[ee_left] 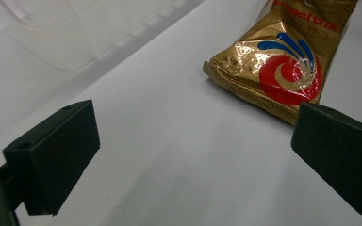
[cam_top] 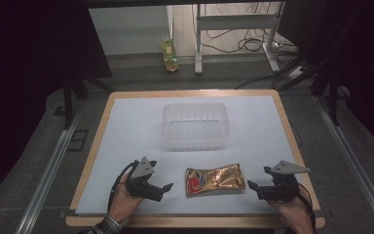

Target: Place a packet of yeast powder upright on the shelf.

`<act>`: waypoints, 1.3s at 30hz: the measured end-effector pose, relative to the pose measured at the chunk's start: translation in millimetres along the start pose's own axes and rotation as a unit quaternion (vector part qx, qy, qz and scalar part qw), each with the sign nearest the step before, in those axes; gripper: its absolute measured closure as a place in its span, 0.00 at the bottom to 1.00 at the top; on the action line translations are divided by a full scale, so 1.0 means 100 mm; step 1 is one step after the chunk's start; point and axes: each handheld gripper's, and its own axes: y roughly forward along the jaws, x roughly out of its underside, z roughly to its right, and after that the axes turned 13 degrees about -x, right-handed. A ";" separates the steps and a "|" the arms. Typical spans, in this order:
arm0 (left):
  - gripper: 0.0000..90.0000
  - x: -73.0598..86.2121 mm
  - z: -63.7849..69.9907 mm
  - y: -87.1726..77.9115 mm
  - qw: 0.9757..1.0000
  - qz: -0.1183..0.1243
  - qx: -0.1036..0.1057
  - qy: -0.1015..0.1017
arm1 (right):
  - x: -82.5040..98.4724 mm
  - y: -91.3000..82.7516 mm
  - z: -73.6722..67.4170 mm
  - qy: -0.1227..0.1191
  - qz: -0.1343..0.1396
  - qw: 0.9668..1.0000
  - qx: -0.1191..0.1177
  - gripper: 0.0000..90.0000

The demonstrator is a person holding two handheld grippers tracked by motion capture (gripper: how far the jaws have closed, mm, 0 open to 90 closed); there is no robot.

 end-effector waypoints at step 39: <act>0.21 -0.09 0.07 -0.05 1.000 0.014 -0.001 -0.007 | 0.02 -0.03 0.10 -0.007 -0.004 1.000 0.005 0.11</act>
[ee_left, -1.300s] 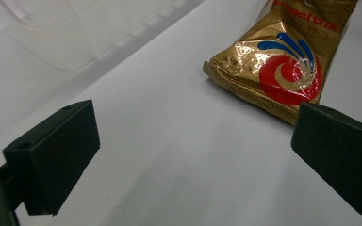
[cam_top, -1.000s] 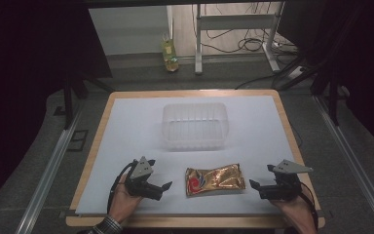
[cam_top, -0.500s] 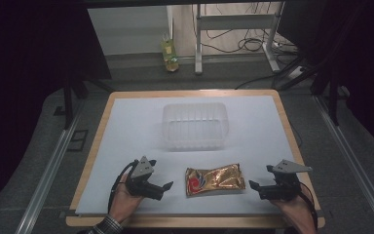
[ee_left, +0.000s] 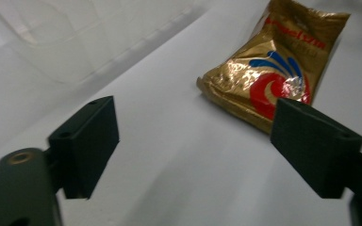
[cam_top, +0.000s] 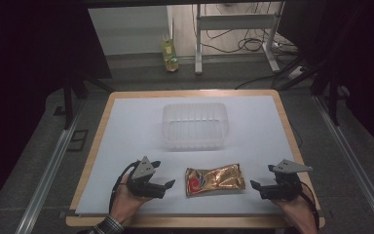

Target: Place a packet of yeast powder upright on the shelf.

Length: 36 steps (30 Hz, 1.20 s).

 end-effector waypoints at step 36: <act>0.99 -0.29 0.43 0.34 0.997 0.014 0.068 0.042 | 0.00 0.01 0.02 0.010 -0.010 1.000 -0.004 0.12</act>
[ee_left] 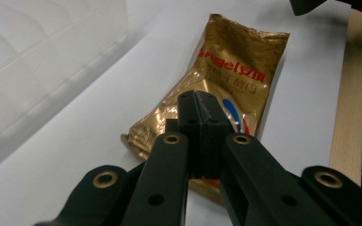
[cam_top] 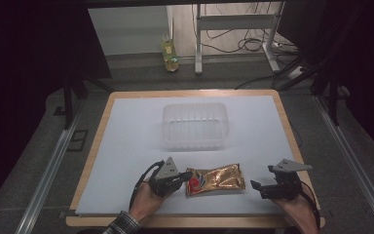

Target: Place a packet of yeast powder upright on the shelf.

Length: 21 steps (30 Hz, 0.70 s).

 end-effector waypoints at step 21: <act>1.00 0.11 0.05 0.26 0.999 -0.031 0.010 0.002 | -0.01 0.05 -0.01 -0.002 -0.008 1.000 0.003 0.12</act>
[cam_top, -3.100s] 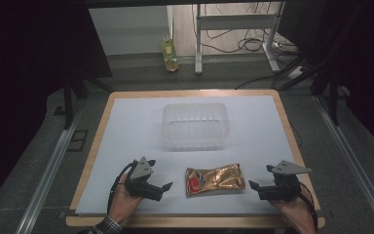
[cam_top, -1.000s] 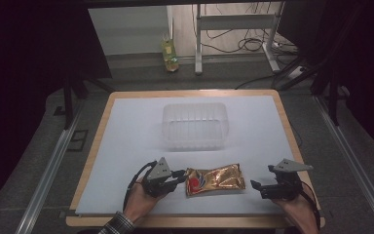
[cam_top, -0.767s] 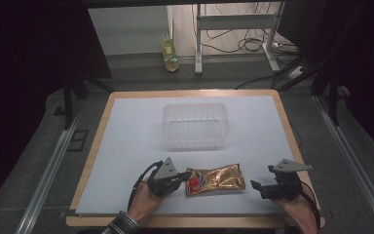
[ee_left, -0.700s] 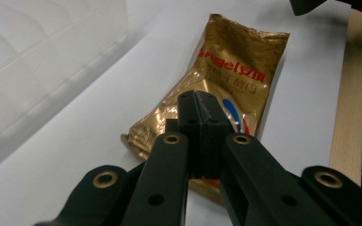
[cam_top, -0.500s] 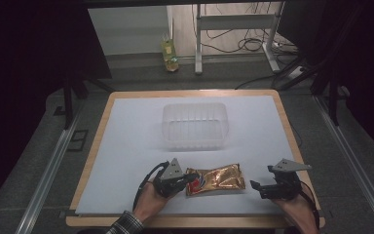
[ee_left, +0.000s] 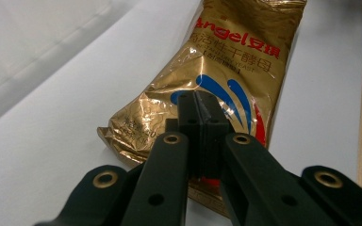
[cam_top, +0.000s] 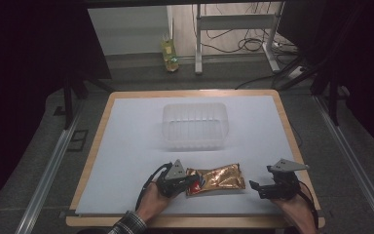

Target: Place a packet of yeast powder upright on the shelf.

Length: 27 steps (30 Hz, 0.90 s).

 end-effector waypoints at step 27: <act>1.00 0.06 -0.02 -0.02 1.000 -0.023 -0.006 -0.001 | -0.06 -0.09 -0.03 0.039 0.028 0.998 -0.028 0.15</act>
